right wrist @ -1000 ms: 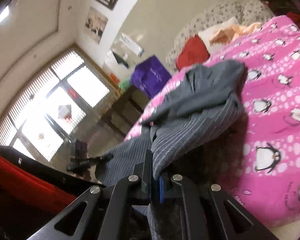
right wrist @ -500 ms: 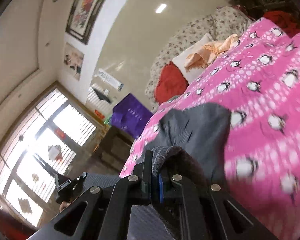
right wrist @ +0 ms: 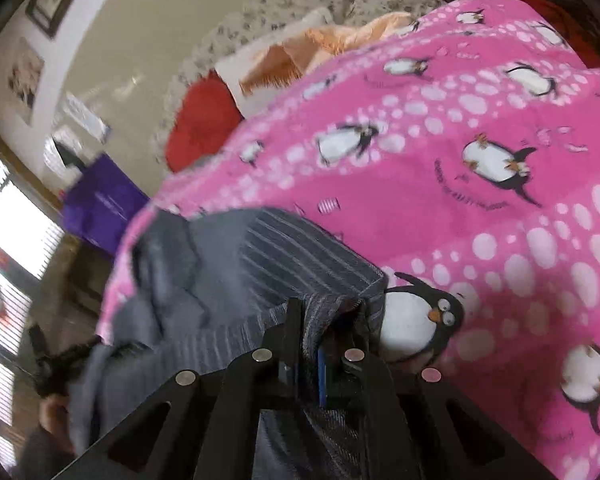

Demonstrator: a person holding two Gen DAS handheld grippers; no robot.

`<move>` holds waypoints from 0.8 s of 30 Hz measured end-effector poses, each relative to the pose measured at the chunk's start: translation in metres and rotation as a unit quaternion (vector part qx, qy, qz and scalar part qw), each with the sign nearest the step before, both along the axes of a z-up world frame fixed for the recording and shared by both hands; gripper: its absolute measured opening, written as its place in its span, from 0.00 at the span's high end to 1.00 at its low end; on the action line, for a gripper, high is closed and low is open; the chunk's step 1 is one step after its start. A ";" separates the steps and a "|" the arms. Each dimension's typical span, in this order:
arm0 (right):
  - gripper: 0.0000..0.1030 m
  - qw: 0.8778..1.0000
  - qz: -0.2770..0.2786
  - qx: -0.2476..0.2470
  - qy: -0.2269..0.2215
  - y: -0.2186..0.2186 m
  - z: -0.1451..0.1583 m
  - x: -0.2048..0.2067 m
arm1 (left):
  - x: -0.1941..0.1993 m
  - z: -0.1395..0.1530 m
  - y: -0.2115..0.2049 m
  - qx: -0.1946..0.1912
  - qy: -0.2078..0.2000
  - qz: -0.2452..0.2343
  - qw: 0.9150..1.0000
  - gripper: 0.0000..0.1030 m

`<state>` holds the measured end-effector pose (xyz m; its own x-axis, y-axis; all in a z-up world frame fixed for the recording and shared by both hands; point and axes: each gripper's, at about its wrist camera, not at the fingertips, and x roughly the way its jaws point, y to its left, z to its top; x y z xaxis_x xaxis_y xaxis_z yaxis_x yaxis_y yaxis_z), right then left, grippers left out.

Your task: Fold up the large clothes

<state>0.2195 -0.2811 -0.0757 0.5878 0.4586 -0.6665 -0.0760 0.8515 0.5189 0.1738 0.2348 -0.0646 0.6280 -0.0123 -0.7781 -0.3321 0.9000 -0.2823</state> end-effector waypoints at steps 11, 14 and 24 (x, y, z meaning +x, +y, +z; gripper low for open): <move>0.84 0.995 0.004 0.092 0.021 -0.039 0.028 -0.022 | -0.025 0.017 0.012 0.003 0.016 -0.027 1.000 0.65; 0.72 0.996 0.010 0.092 -0.014 -0.055 0.057 -0.056 | -0.051 0.040 0.012 0.029 -0.013 -0.040 0.999 0.55; 0.68 0.981 0.116 -0.076 -0.139 -0.006 0.096 -0.196 | -0.172 0.068 -0.098 0.070 -0.102 -0.194 0.973 0.71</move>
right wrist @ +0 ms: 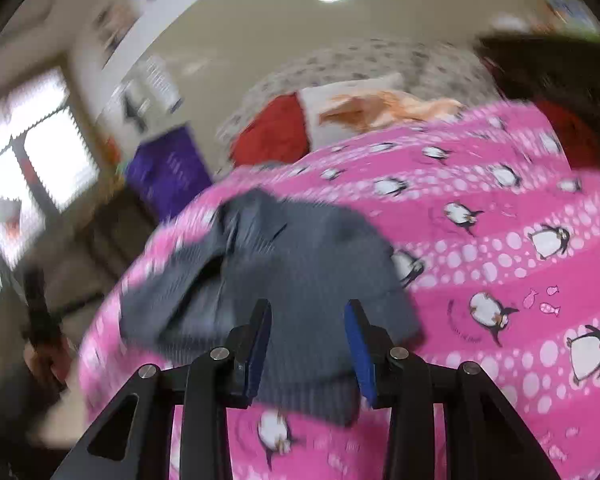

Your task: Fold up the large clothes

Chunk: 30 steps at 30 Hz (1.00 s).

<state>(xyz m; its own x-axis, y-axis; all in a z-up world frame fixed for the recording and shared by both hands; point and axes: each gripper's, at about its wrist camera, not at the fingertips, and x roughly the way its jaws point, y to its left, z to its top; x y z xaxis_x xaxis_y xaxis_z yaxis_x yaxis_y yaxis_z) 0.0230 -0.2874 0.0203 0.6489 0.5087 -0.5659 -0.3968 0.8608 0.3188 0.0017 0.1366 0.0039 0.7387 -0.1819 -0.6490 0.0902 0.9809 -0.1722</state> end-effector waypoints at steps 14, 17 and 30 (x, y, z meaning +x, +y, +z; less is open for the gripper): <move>0.81 0.997 0.032 -0.057 0.043 0.093 -0.062 0.020 | 0.034 -0.056 -0.065 0.005 0.076 -0.029 0.997 0.74; 0.81 0.995 0.015 -0.070 0.072 0.091 -0.078 0.038 | 0.040 -0.063 -0.065 0.002 0.081 -0.027 0.996 0.74; 0.85 0.996 -0.009 -0.077 0.050 0.081 -0.057 0.112 | 0.106 -0.043 -0.047 -0.015 0.052 0.016 0.998 0.74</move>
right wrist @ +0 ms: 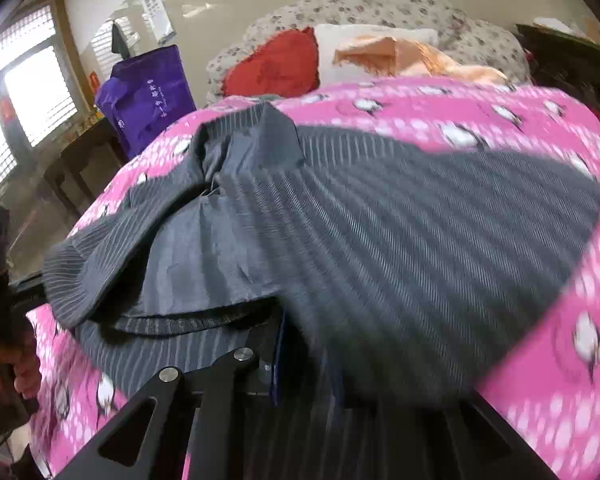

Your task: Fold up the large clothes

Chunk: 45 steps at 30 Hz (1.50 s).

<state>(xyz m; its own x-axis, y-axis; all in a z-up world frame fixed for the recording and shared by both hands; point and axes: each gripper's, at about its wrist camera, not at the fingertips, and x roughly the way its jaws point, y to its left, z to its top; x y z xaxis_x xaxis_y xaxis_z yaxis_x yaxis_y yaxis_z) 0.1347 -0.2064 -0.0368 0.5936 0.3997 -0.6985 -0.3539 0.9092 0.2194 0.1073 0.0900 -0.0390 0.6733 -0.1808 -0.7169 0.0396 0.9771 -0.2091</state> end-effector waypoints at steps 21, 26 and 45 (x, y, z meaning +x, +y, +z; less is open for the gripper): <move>0.83 0.994 0.098 0.038 -0.025 0.073 0.049 0.054 | 0.073 0.010 0.011 0.017 -0.046 0.084 0.995 0.73; 0.83 0.967 0.252 0.009 0.044 0.142 0.023 0.056 | 0.058 -0.044 0.039 -0.023 -0.011 0.129 0.991 0.73; 0.86 0.986 0.035 -0.164 0.000 0.066 -0.020 0.083 | 0.066 -0.048 0.027 0.014 -0.009 0.127 0.992 0.73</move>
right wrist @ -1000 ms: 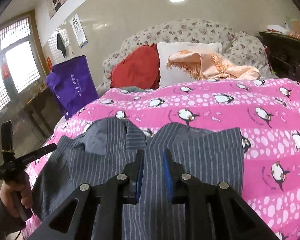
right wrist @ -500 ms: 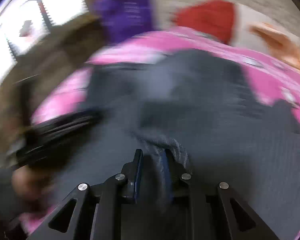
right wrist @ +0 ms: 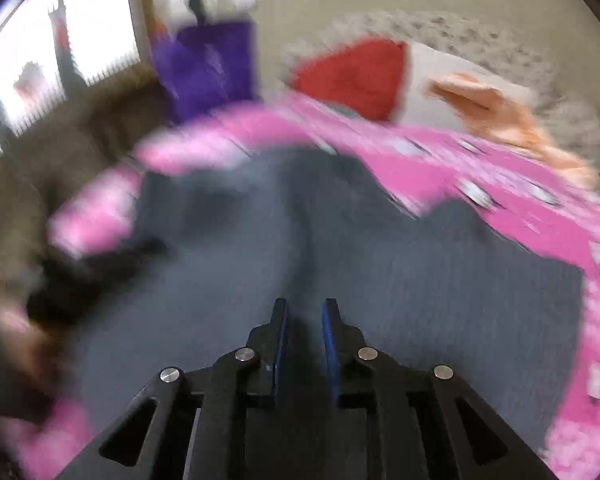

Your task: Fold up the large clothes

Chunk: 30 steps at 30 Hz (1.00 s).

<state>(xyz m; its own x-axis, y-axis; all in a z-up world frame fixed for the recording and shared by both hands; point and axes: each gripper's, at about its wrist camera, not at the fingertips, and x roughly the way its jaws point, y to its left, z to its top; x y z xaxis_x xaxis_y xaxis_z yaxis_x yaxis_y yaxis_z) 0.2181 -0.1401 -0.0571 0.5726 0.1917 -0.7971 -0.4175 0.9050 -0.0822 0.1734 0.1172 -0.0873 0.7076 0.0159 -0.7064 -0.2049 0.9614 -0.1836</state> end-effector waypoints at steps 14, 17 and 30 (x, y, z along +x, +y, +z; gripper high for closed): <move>0.51 0.999 -0.048 0.005 -0.010 -0.047 0.027 -0.123 | -0.024 0.036 0.004 -0.004 0.042 -0.037 0.998 0.66; 0.51 0.997 -0.025 0.051 -0.060 -0.056 0.044 -0.171 | -0.088 0.069 0.026 -0.015 -0.015 -0.049 0.999 0.55; 0.41 0.999 -0.020 0.044 -0.010 -0.041 -0.014 -0.208 | -0.196 0.002 0.029 -0.105 0.036 -0.055 0.992 0.35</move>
<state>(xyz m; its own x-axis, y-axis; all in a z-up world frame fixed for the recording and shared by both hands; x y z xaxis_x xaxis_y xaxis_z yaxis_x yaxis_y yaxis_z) 0.0101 -0.1809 -0.0712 0.5963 0.2368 -0.7670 -0.3805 0.9247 -0.0103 -0.0224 0.1464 -0.0849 0.6447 -0.2122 -0.7344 -0.1205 0.9204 -0.3718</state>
